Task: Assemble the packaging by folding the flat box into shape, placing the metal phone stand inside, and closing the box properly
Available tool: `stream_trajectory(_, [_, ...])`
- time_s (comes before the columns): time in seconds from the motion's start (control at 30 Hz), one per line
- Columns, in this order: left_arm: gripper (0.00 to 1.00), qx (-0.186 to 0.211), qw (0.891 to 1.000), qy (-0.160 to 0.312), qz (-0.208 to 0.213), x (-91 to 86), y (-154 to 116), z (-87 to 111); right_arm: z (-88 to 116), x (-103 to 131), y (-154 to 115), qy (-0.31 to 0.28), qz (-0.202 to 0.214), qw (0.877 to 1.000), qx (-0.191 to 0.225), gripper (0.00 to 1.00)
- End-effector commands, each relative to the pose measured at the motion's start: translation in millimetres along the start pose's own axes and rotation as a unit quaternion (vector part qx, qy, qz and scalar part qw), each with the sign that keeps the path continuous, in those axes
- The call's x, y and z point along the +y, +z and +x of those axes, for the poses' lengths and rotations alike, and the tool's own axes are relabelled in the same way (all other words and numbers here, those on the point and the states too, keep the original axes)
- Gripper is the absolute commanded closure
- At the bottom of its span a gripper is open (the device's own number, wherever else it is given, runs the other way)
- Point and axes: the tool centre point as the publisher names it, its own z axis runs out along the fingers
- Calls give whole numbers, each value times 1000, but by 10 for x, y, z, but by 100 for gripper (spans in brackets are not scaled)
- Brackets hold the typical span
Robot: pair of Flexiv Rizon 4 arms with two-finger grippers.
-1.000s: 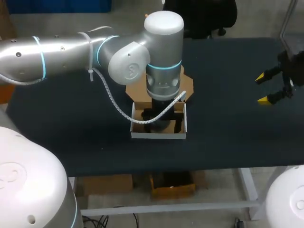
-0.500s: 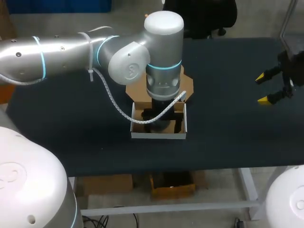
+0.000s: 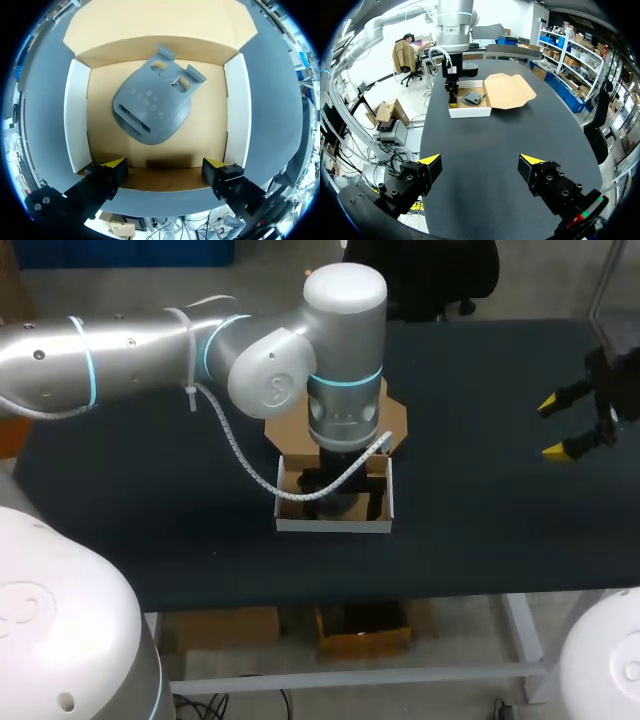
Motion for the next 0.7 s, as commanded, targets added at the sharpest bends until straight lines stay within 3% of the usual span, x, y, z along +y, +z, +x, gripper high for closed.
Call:
stream_trajectory(0.03, [0, -3, 1000, -1, 1, 20, 2, 15, -5, -5, -17, 0, -2, 1000, 3, 0])
stream_trajectory(0.5, [0, 1, 1000, -16, 9, 20, -37, 6, -5, -5, -17, 0, -2, 1000, 3, 0])
stream_trajectory(0.7, [0, 8, 1000, -24, 14, 114, -17, -3, -5, -5, -17, 0, -2, 1000, 3, 0])
